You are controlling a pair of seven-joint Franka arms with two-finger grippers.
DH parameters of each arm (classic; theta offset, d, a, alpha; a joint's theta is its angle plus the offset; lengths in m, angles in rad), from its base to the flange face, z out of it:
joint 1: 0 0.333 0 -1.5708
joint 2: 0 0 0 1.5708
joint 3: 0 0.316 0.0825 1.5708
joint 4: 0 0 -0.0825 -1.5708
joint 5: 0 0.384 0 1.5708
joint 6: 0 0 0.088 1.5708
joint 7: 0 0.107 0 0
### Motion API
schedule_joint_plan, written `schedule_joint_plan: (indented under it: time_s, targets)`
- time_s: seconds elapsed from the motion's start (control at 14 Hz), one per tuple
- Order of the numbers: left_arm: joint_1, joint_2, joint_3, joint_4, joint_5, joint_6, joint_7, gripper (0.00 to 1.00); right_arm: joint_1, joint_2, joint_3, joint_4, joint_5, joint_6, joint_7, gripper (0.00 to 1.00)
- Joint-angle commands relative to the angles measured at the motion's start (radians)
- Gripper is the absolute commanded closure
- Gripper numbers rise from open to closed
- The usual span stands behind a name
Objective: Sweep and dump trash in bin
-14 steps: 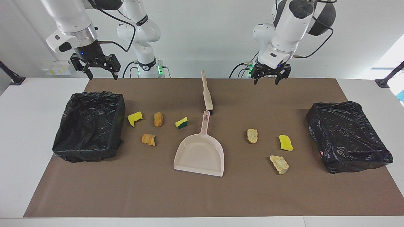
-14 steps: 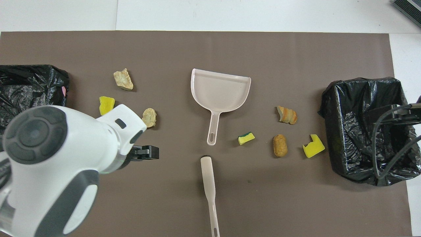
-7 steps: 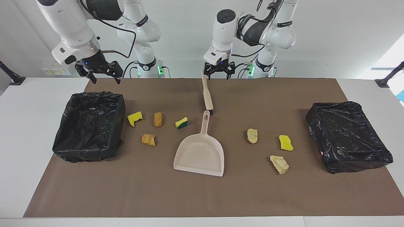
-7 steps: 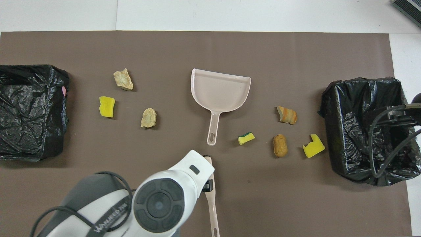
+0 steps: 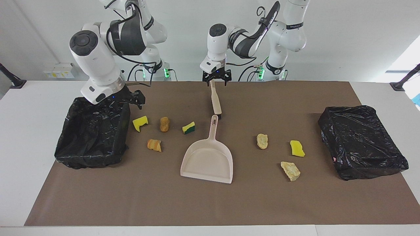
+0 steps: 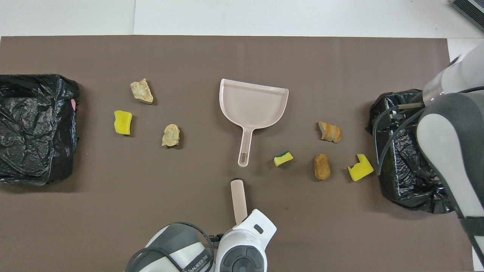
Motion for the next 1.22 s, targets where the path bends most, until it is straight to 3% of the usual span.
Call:
schedule_joint_plan:
  time_s: [0.0,0.22,0.57,0.72,0.79,0.86,0.93,1.0,1.15]
  targets:
    - [-0.045,0.006,0.018,-0.029,-0.008,0.049,-0.029,0.0,0.005,-0.007,0.002,-0.02,-0.002,0.014,0.019,0.0]
    - [-0.091,0.065,0.018,-0.034,-0.012,0.096,-0.063,0.0,0.006,-0.008,0.001,-0.031,-0.003,0.018,0.02,0.0]
    - [-0.085,0.054,0.02,-0.019,-0.017,0.076,-0.075,0.02,0.006,-0.01,0.002,-0.038,-0.005,0.02,0.02,0.0]
    - [-0.085,0.052,0.018,-0.023,-0.022,0.066,-0.077,0.48,0.006,-0.01,0.002,-0.038,-0.005,0.021,0.019,0.0]
    - [-0.085,0.046,0.018,-0.028,-0.037,0.049,-0.072,0.66,0.006,-0.01,0.002,-0.038,-0.005,0.024,0.019,0.0]
    - [-0.086,0.045,0.018,-0.033,-0.042,0.043,-0.071,0.75,0.006,-0.012,0.002,-0.038,-0.005,0.024,0.019,0.0]
    - [-0.086,0.042,0.018,-0.031,-0.042,0.024,-0.063,0.94,0.008,-0.01,0.002,-0.04,-0.005,0.026,0.019,0.0]
    - [-0.083,0.042,0.018,-0.029,-0.042,0.003,-0.06,1.0,0.009,-0.01,0.002,-0.04,-0.005,0.026,0.019,0.0]
    - [-0.059,0.037,0.02,-0.019,-0.048,-0.049,-0.054,1.0,0.017,-0.01,0.002,-0.038,-0.005,0.026,0.02,0.0]
